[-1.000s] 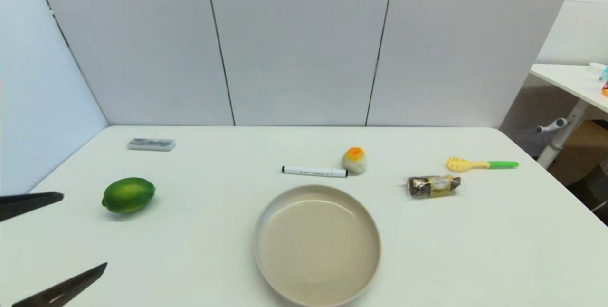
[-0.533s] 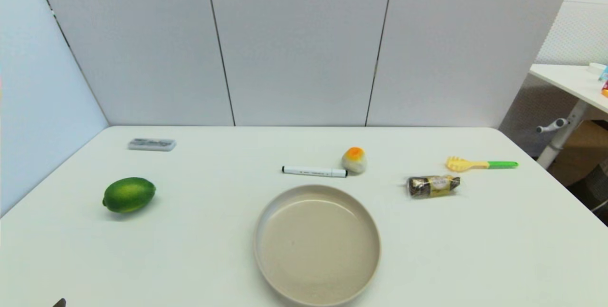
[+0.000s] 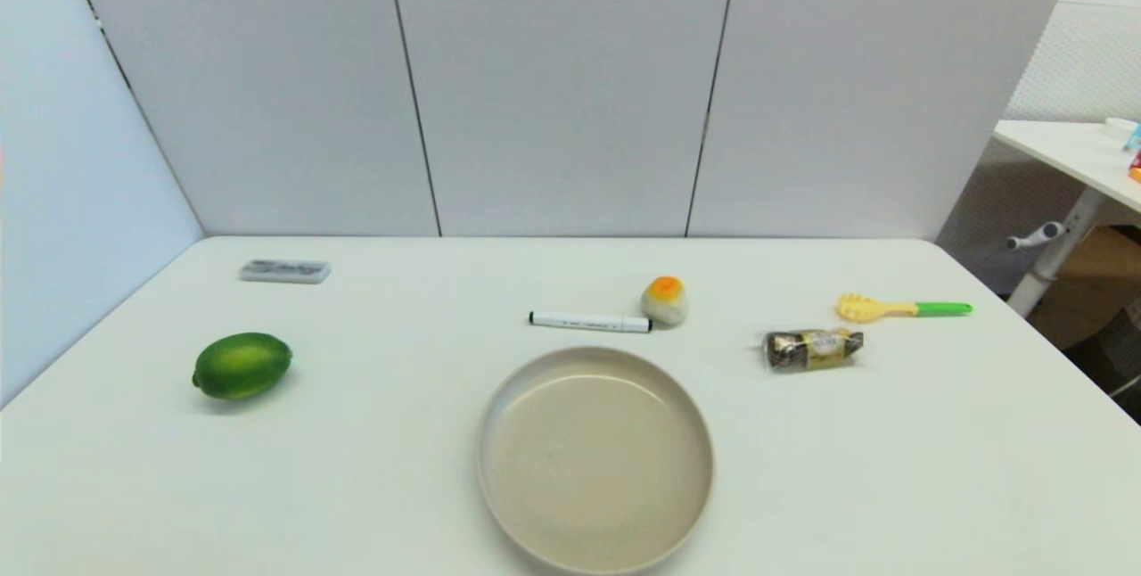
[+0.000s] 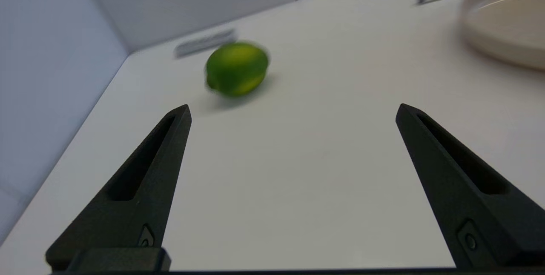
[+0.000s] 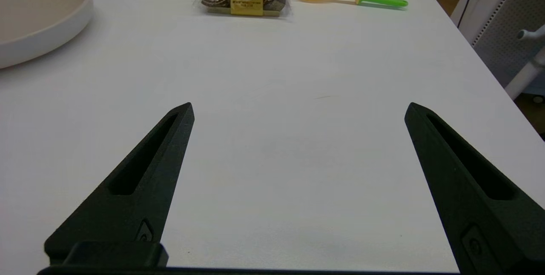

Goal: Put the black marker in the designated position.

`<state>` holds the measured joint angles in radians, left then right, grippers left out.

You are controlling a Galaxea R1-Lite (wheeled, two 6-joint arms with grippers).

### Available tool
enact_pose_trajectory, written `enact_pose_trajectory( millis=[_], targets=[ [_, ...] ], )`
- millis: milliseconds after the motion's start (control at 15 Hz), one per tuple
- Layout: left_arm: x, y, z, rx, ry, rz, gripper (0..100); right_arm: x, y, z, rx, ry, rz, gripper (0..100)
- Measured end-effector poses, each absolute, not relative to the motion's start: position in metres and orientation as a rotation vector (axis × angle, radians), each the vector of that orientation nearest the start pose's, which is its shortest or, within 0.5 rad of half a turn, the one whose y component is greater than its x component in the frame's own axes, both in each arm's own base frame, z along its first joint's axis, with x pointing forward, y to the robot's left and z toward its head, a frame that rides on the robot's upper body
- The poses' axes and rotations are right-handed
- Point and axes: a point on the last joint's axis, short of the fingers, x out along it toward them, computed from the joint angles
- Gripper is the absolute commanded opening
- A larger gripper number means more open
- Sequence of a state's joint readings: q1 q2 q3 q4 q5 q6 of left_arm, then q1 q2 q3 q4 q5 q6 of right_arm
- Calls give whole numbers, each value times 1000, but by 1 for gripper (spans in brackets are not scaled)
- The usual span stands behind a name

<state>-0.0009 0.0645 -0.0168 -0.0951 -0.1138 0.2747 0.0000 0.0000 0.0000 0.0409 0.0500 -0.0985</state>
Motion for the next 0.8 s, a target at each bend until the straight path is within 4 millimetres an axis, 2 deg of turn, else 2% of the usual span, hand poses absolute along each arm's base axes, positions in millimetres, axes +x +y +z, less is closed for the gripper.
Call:
enact_pose_trajectory(
  millis=[200, 533, 800],
  targets=[
    [-22, -2, 78, 240, -11, -76, 100, -23, 1, 71, -97, 38, 52, 100],
    [-23, -1, 76, 76, -4, -36, 100, -23, 1, 71, -98, 39, 52, 100],
    [-23, -1, 76, 62, -4, -30, 100, -23, 1, 71, -97, 39, 52, 100]
  ],
)
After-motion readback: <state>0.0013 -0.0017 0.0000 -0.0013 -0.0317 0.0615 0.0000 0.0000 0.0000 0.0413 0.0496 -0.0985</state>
